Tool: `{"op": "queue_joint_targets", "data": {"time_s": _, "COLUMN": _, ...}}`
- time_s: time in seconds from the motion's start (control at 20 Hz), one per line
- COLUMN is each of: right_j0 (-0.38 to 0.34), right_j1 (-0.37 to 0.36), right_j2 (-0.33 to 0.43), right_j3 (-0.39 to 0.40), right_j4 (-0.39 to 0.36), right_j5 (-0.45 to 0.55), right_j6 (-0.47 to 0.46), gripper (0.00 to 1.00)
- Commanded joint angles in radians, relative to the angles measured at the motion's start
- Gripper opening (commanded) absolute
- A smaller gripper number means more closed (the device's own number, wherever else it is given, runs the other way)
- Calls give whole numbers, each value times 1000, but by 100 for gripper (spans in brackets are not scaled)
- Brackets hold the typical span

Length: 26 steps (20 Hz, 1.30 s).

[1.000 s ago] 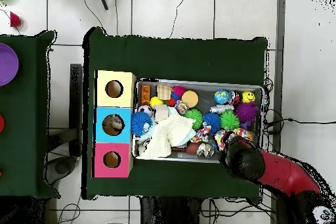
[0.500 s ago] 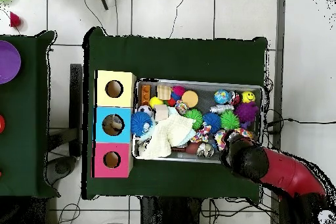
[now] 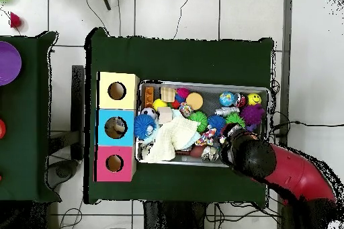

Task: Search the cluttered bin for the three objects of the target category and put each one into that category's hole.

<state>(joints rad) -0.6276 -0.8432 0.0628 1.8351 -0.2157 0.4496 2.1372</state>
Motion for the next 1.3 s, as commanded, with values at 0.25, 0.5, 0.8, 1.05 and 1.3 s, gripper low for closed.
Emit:
{"op": "queue_joint_targets", "data": {"time_s": 0.25, "right_j0": 63, "right_j1": 14, "right_j2": 72, "right_j3": 115, "right_j4": 112, "right_j5": -31, "right_j6": 143, "gripper": 100}}
{"op": "queue_joint_targets", "data": {"time_s": 0.5, "right_j0": 103, "right_j1": 48, "right_j2": 67, "right_j3": 130, "right_j4": 163, "right_j5": -105, "right_j6": 193, "gripper": 100}}
{"op": "queue_joint_targets", "data": {"time_s": 0.8, "right_j0": 132, "right_j1": 78, "right_j2": 78, "right_j3": 154, "right_j4": 246, "right_j5": -190, "right_j6": 233, "gripper": 100}}
{"op": "queue_joint_targets", "data": {"time_s": 1.05, "right_j0": 172, "right_j1": 65, "right_j2": 67, "right_j3": 200, "right_j4": 322, "right_j5": -228, "right_j6": 262, "gripper": 100}}
{"op": "queue_joint_targets", "data": {"time_s": 1.3, "right_j0": 192, "right_j1": 82, "right_j2": 76, "right_j3": 230, "right_j4": 387, "right_j5": -287, "right_j6": 274, "gripper": 100}}
